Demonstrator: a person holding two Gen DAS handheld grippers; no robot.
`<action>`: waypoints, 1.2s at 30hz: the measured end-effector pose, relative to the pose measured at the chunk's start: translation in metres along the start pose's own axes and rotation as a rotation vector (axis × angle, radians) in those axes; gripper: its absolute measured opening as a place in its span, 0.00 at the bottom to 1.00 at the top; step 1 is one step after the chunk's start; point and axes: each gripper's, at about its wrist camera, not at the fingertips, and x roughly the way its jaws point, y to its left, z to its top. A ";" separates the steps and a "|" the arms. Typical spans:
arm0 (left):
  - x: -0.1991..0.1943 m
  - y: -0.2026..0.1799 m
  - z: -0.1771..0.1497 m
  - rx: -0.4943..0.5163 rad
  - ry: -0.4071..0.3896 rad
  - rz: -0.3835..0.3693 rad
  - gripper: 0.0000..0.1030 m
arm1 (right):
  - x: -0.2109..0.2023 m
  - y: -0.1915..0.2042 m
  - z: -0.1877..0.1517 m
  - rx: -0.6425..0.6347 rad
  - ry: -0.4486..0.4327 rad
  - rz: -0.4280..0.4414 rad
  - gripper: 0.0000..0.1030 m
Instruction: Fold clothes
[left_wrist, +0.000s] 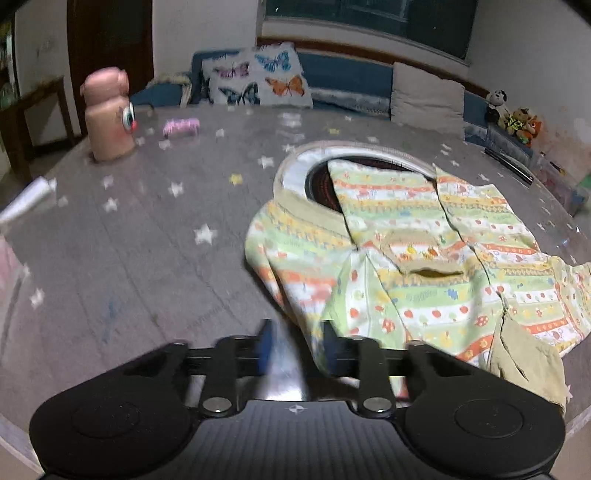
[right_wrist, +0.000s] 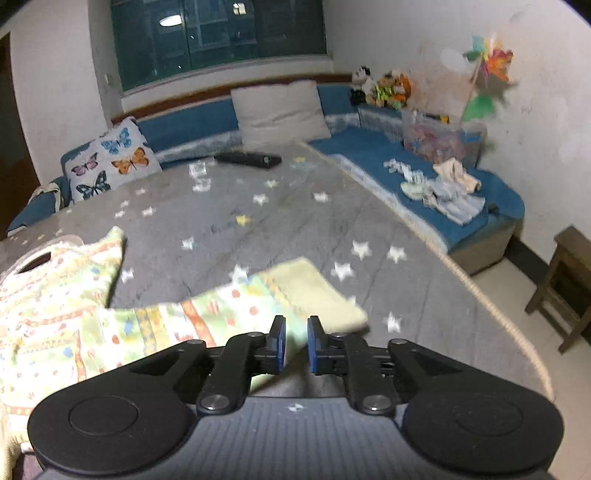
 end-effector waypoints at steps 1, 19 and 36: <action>-0.003 -0.001 0.003 0.012 -0.016 0.008 0.41 | -0.001 0.003 0.004 -0.007 -0.013 0.008 0.14; 0.112 -0.032 0.112 0.041 0.026 0.011 0.41 | 0.096 0.149 0.052 -0.204 0.065 0.345 0.29; 0.192 -0.056 0.148 0.122 0.056 -0.035 0.18 | 0.180 0.195 0.071 -0.254 0.122 0.359 0.25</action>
